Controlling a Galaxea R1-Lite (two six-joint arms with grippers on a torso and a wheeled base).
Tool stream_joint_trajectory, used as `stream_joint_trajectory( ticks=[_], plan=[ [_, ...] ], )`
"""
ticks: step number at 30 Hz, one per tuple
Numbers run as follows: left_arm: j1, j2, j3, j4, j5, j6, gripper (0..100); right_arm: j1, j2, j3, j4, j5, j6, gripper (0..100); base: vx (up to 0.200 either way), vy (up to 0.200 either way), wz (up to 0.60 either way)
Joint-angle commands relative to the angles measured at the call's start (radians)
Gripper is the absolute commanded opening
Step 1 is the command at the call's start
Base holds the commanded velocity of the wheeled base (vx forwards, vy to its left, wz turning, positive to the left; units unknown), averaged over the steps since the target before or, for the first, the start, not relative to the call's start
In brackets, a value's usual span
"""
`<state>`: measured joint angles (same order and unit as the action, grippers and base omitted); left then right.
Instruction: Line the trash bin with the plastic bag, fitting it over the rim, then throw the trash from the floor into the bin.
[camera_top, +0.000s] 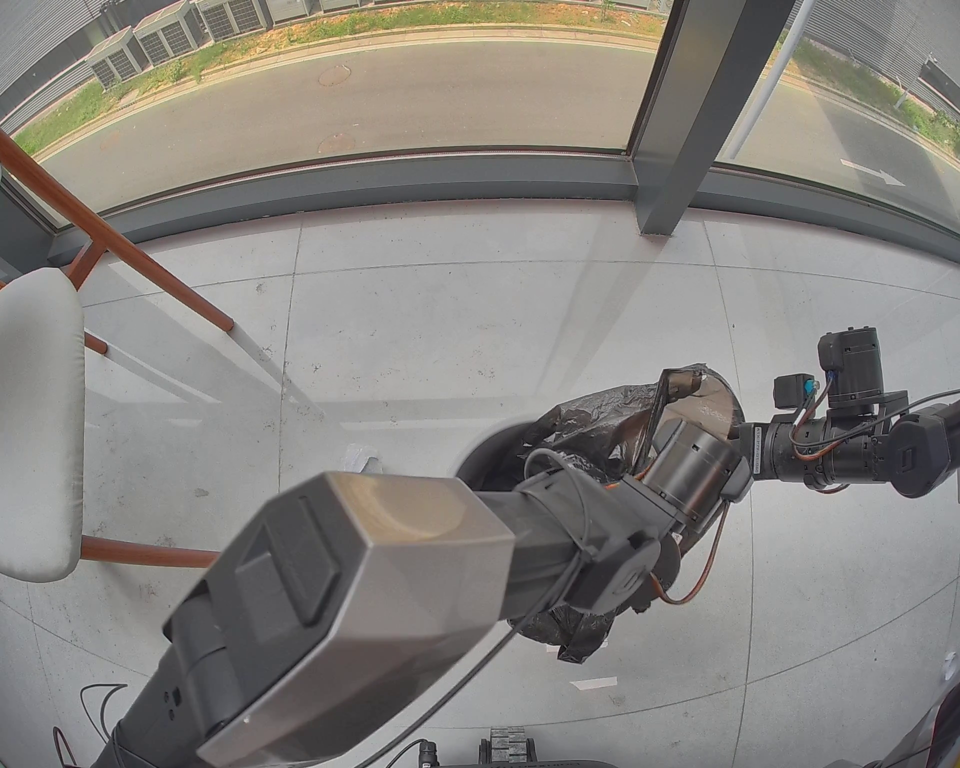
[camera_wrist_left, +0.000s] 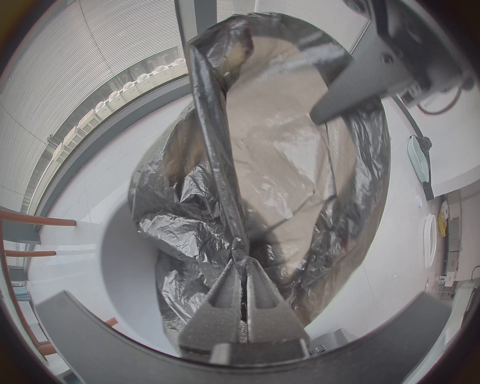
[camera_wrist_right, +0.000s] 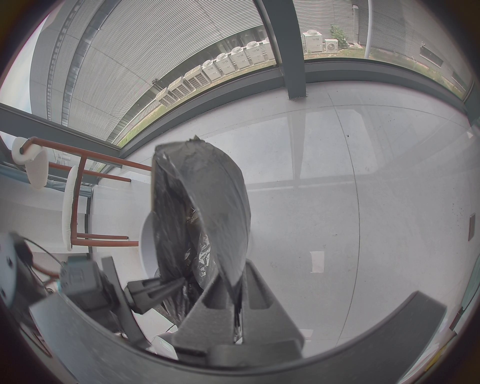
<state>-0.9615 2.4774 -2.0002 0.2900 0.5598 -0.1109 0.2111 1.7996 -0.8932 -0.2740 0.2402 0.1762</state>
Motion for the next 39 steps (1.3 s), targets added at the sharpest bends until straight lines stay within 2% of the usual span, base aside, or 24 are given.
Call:
stream_joint_trajectory(
  ticks=[1,7,12,15,17,25,31,32,33,37,39],
  plan=[
    [0.061,-0.098,0.000,0.043,-0.004,0.003,0,0.005,-0.023,0.008,0.001,0.001,-0.001,0,0.000,0.000,0.00],
    [0.121,-0.187,0.000,0.089,-0.014,0.002,0,0.041,-0.045,0.034,0.001,0.031,-0.012,0,0.000,0.000,0.00],
    [0.153,-0.233,0.000,0.092,-0.015,0.003,0,0.079,-0.040,0.060,0.001,0.033,-0.055,0,0.000,0.000,0.00],
    [0.178,-0.259,0.051,0.090,-0.017,0.007,0,0.097,-0.035,0.074,0.001,0.034,-0.058,0,0.000,0.000,0.00],
    [0.202,-0.299,0.147,0.080,-0.038,0.007,0,0.114,-0.020,0.080,-0.005,0.034,-0.058,0,0.000,0.000,0.00],
    [0.254,-0.357,0.340,0.021,-0.060,0.005,0,0.079,0.075,0.053,-0.108,0.036,-0.055,0,0.000,0.000,0.00],
    [0.262,-0.353,0.360,-0.038,-0.069,0.008,0,0.051,0.127,0.026,-0.143,0.034,-0.058,0,0.000,0.000,0.00],
    [0.262,-0.351,0.354,-0.040,-0.069,0.008,0,0.030,0.159,-0.003,-0.192,0.034,-0.058,0,0.000,0.000,0.00],
    [0.262,-0.351,0.354,-0.040,-0.069,0.008,0,0.022,0.170,-0.015,-0.212,0.034,-0.058,100,0.000,0.000,0.00],
    [0.262,-0.353,0.359,-0.054,-0.069,0.007,0,-0.015,0.208,-0.070,-0.346,0.042,-0.052,100,0.000,0.000,0.00],
    [0.265,-0.353,0.359,-0.055,-0.067,0.005,0,-0.022,0.169,-0.061,-0.323,0.085,-0.052,100,0.000,0.000,0.00]
  ],
)
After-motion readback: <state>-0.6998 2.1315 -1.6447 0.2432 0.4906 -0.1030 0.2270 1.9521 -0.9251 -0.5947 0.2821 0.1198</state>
